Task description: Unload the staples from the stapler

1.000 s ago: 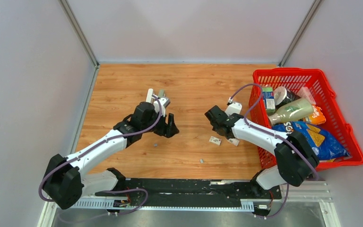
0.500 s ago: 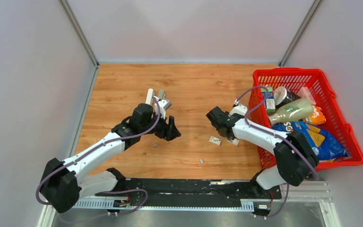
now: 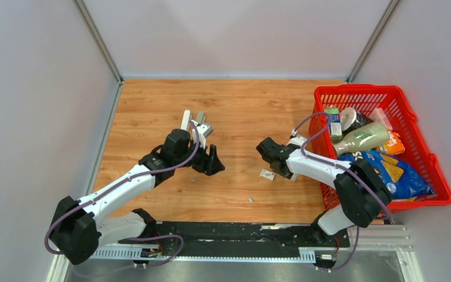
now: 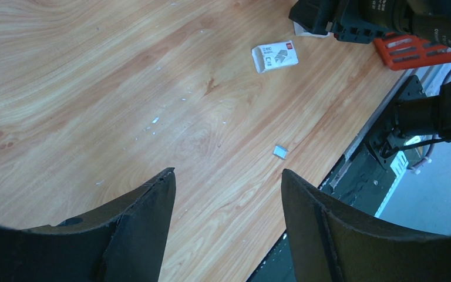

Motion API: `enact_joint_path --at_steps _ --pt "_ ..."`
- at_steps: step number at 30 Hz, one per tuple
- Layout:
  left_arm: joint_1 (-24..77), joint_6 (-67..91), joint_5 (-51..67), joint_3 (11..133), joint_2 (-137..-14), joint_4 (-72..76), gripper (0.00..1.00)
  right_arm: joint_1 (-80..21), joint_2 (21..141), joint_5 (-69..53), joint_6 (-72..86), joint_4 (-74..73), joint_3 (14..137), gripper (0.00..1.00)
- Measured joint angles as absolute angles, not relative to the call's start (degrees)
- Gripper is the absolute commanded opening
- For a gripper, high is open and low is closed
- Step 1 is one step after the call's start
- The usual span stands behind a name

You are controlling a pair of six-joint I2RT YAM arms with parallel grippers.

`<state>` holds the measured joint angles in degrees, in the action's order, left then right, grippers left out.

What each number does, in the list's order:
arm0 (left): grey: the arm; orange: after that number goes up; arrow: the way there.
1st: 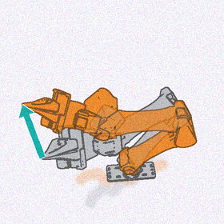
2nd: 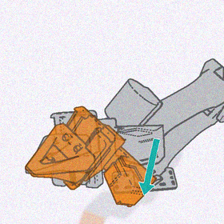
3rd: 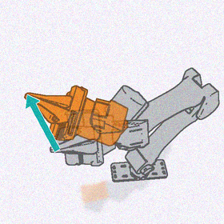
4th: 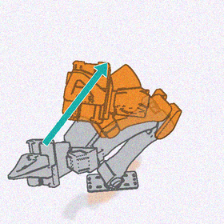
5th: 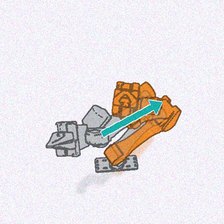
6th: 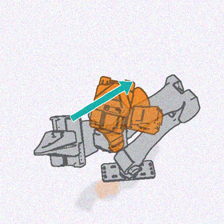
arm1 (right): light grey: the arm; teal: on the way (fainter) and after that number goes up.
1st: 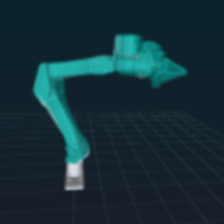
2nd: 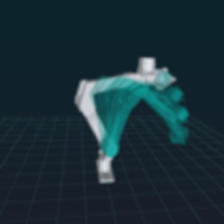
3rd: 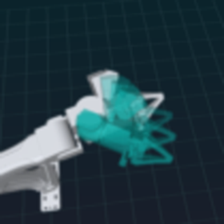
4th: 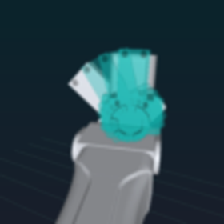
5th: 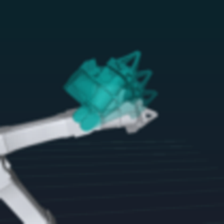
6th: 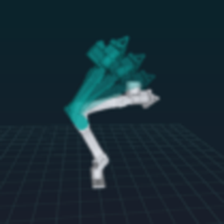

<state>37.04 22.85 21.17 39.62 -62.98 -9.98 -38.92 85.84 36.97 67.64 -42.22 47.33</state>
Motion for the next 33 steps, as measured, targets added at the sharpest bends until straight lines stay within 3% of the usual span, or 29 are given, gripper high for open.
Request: enact_joint_path --at_steps 15,25,33 --pt "37.06 22.79 21.15 39.62 -63.51 -10.00 0.73 -38.92 88.14 35.38 67.72 -40.86 46.89 0.25" --pt "37.06 22.65 21.17 39.62 -63.86 -10.02 0.73 -38.92 88.29 34.74 67.70 -40.42 46.85 0.00" --pt "37.06 22.63 21.15 39.62 -63.99 -10.02 0.73 -38.92 88.47 34.48 67.70 -40.07 46.85 0.00"
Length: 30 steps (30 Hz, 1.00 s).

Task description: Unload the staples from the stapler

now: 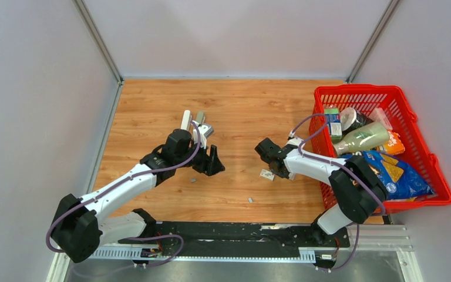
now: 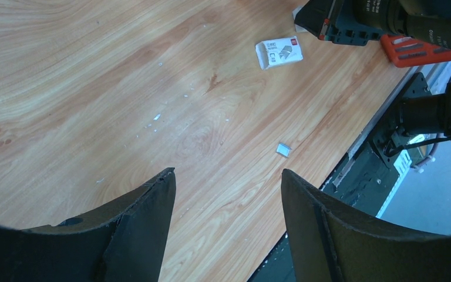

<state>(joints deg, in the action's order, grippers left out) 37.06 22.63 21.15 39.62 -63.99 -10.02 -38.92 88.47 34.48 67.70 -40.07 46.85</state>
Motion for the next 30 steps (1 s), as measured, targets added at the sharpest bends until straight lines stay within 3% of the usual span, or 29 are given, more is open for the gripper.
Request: enact_joint_path --at_steps 20,30 --pt "37.15 22.72 20.34 39.70 -57.41 -14.06 0.73 -52.49 82.30 38.76 69.67 -47.68 54.15 0.00" --pt "37.15 23.29 14.15 39.83 -47.46 -21.96 0.72 -59.55 91.00 36.29 68.53 -44.71 61.58 0.00"
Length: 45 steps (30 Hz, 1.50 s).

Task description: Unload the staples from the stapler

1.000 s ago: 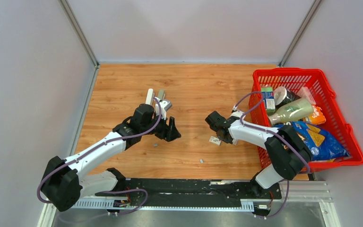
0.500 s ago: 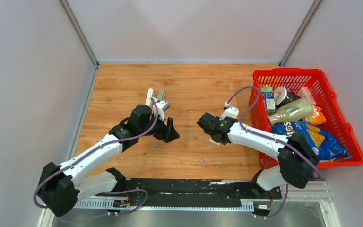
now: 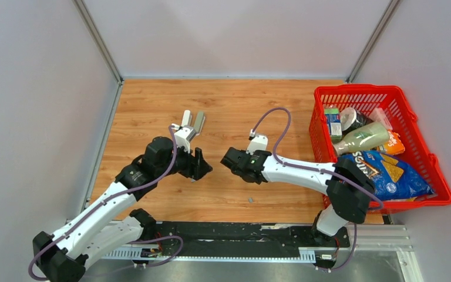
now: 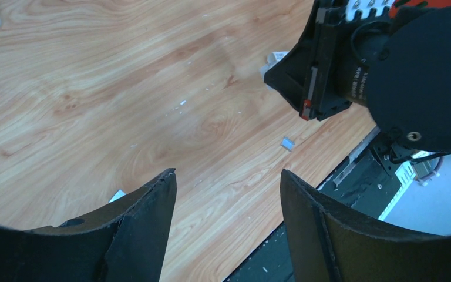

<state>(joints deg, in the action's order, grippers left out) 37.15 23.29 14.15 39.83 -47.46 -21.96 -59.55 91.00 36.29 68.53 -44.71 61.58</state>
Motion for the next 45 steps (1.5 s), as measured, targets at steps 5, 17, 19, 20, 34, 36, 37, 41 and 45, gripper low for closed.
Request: enact_joint_path --at_steps 5,17,19,20,34,36,37,41,45 --pt "37.15 23.94 10.87 40.21 -42.63 -26.26 0.72 -60.20 95.04 34.20 67.16 -41.74 62.78 0.00" --pt "37.15 24.82 6.92 41.10 -37.10 -32.99 0.71 -60.20 101.95 30.28 64.97 -37.39 64.29 0.00" --pt "37.15 24.93 6.74 41.10 -37.10 -33.36 0.71 -60.20 101.97 30.09 64.82 -37.17 64.29 0.03" --pt "37.15 25.04 6.68 41.10 -37.12 -33.58 0.71 -60.20 101.97 29.95 64.71 -36.99 64.29 0.06" --pt "37.15 25.45 6.50 41.10 -38.76 -33.63 0.70 -60.66 101.91 29.63 63.16 -36.77 64.31 0.25" --pt "37.15 25.45 6.50 41.10 -38.74 -33.65 0.70 -60.80 101.58 29.87 63.11 -37.19 64.31 0.27" --pt "37.15 25.45 6.46 41.10 -38.74 -33.67 0.70 -60.84 101.14 29.98 63.07 -37.47 64.31 0.29" --pt "37.15 25.45 6.09 41.10 -38.63 -33.67 0.70 -60.97 96.49 30.83 62.98 -38.52 63.75 0.37" --pt "37.15 25.45 5.87 41.10 -38.48 -33.67 0.70 -61.04 89.06 33.41 63.35 -40.75 61.89 0.60"
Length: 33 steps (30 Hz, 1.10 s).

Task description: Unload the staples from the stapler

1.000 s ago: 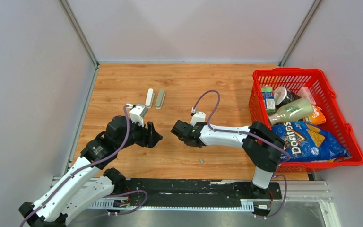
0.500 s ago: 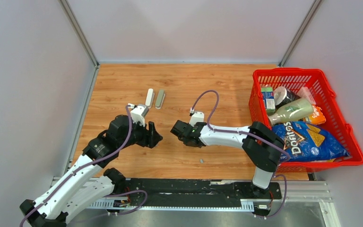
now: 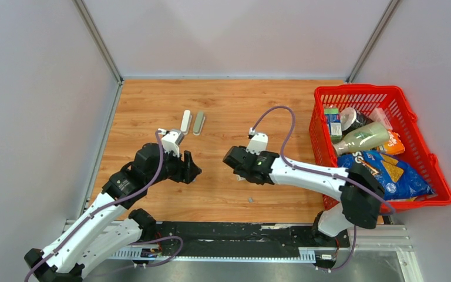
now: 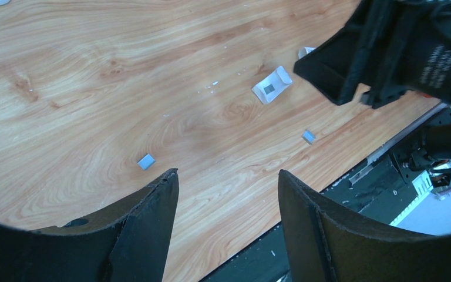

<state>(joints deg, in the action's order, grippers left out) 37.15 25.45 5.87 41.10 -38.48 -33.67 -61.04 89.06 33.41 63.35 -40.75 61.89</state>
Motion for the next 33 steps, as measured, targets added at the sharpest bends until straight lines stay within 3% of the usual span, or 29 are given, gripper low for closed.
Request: enact_joint_path --at_steps 5,11,22,33 --pt "37.15 25.43 5.91 41.10 -38.57 -33.50 0.70 -59.72 82.46 36.23 64.73 -44.53 57.74 0.78" --pt "37.15 25.41 6.15 41.10 -39.40 -32.99 0.70 -56.42 80.14 37.19 66.19 -47.33 53.19 0.87" --pt "37.15 25.28 7.18 41.10 -39.88 -31.92 0.70 -52.90 86.65 36.73 66.85 -46.83 52.58 0.93" --pt "37.15 25.15 7.66 41.10 -40.71 -31.92 0.70 -50.39 91.70 34.48 66.89 -42.98 52.62 0.91"
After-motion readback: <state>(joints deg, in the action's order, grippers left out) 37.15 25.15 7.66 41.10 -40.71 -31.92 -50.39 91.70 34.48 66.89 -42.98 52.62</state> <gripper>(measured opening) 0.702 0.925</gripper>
